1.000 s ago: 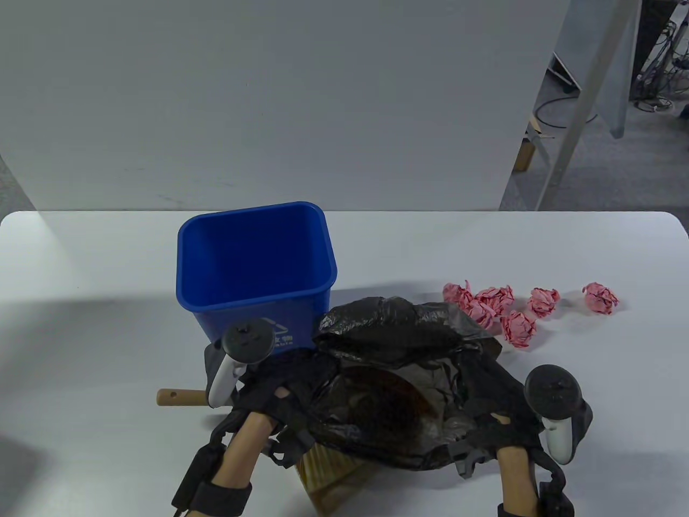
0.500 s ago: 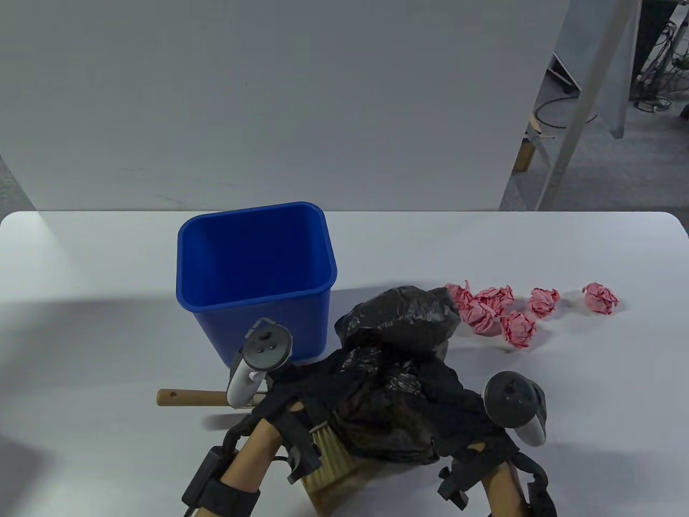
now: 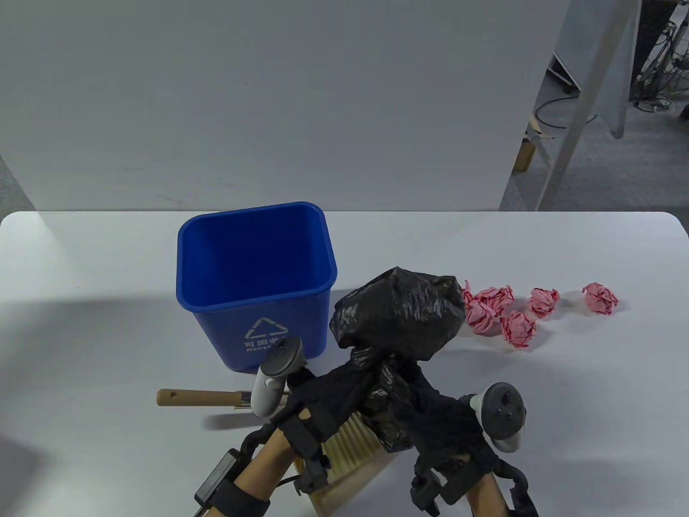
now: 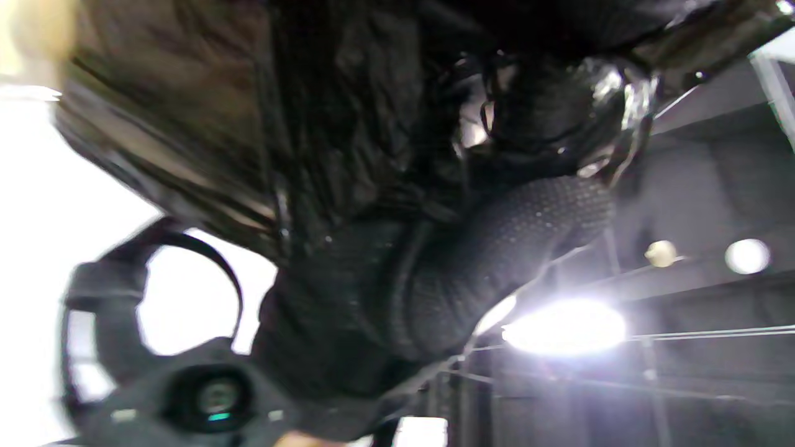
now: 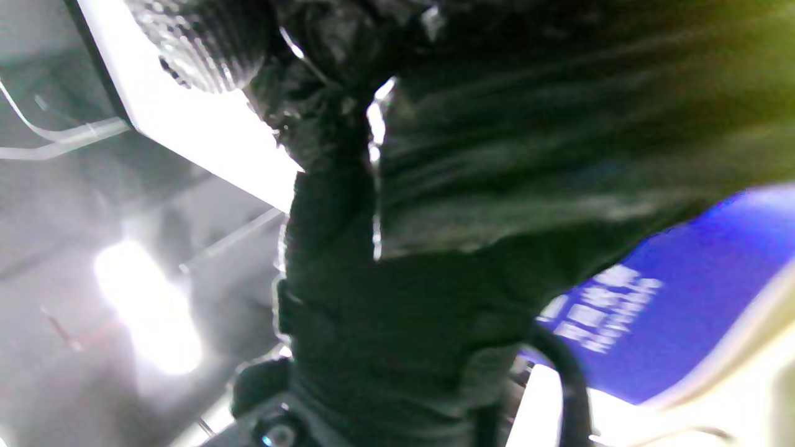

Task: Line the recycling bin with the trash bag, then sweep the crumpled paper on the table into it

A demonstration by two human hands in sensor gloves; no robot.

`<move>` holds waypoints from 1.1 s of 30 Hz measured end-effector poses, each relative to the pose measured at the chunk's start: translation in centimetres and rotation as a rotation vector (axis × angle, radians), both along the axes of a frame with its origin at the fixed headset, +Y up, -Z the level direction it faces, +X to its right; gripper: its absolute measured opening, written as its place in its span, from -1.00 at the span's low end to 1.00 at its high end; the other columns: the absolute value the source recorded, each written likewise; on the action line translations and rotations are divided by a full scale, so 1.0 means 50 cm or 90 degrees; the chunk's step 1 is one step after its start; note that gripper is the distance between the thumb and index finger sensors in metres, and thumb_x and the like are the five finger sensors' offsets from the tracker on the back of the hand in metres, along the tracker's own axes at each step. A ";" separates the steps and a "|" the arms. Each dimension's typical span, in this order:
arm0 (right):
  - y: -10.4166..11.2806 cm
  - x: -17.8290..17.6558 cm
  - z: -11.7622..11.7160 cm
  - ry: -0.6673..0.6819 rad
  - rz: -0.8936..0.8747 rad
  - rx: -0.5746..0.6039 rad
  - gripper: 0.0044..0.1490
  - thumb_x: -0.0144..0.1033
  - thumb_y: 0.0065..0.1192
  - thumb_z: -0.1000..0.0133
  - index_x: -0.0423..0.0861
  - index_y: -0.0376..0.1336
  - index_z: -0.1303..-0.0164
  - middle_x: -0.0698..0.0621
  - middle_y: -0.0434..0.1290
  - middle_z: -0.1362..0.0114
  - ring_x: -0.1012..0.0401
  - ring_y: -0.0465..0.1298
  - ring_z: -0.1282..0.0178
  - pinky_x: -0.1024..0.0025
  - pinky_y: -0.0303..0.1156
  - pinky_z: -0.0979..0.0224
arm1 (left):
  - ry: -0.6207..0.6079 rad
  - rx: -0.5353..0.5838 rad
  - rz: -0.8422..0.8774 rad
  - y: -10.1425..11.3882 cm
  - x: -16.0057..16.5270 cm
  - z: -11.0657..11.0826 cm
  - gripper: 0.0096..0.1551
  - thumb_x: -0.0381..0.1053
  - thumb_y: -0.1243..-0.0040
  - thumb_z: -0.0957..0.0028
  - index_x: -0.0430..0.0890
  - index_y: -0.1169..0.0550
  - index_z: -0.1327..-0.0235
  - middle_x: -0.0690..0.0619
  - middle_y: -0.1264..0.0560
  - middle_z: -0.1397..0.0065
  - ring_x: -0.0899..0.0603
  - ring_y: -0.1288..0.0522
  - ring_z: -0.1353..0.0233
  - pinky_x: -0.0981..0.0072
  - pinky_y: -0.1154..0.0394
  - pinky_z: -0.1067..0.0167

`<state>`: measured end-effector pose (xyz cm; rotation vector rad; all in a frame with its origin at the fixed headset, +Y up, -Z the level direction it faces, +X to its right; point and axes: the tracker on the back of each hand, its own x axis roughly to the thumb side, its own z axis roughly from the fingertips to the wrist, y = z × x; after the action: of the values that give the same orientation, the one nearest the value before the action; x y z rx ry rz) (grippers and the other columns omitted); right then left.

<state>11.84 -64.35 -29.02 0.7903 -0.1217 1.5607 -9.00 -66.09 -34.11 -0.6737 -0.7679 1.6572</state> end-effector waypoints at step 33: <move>0.247 -0.328 -0.180 0.200 -0.141 -0.167 -0.45 0.01 -0.05 -0.34 0.04 0.32 -0.44 -0.44 -0.25 -0.76 -0.54 -0.10 -0.55 -0.64 0.10 -0.29 | 0.408 0.038 -0.161 0.319 -0.345 -0.016 -0.27 0.27 0.19 -0.37 0.12 -0.15 -0.80 -0.27 -0.04 -0.82 -0.50 -0.35 -0.59 -0.12 -0.54 -0.23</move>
<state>-4.57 -52.00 -38.03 0.7750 0.2158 1.1979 -26.25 -50.12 -34.93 -0.1589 -0.2539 1.4833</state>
